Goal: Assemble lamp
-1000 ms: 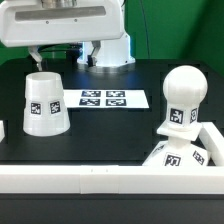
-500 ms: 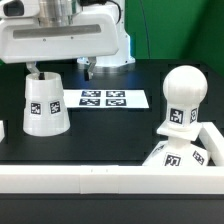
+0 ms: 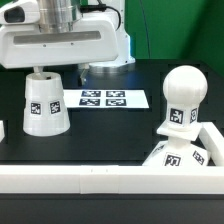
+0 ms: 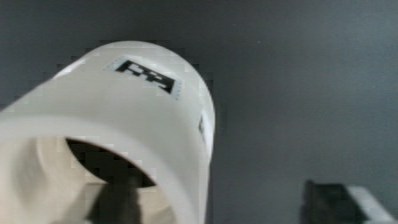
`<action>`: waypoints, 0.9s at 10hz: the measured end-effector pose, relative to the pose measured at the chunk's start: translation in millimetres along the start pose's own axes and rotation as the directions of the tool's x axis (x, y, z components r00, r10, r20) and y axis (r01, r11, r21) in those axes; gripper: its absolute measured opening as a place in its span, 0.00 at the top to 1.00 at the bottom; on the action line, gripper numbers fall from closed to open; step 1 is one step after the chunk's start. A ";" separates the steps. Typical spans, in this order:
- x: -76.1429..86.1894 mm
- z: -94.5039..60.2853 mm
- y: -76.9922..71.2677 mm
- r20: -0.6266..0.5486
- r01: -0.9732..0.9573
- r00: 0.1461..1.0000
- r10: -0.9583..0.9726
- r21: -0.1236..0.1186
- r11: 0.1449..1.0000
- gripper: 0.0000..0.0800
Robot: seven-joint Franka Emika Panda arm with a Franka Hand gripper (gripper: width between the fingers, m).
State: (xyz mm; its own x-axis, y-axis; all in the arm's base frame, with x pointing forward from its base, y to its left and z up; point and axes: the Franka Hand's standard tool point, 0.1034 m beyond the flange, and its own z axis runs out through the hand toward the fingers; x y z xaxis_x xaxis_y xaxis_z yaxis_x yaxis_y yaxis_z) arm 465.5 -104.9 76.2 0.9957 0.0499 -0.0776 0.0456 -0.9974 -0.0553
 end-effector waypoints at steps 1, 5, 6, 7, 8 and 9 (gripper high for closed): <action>0.0 -0.1 0.4 0.000 0.002 1.000 -0.002 0.000 1.000 0.63; 3.2 -2.4 -0.8 -0.006 0.006 1.000 -0.006 -0.001 1.000 0.95; 3.8 -2.4 -2.4 -0.006 0.009 1.000 -0.009 -0.001 1.000 0.95; 4.8 -2.6 -4.5 -0.006 0.012 1.000 -0.012 -0.001 1.000 0.95; 6.6 -3.3 -7.5 -0.007 0.018 1.000 -0.018 0.000 1.000 0.95; 10.0 -4.5 -12.9 -0.009 0.020 1.000 -0.020 0.002 1.000 0.95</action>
Offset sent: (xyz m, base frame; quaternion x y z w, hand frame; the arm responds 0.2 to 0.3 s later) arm 0.0041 0.0016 0.0057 0.0023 -0.0022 -0.0047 1.0000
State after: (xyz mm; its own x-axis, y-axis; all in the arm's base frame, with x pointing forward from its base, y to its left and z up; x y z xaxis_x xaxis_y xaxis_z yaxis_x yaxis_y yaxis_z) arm 475.2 -91.8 80.7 0.9953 0.0691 -0.0674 0.0652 -0.9961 -0.0589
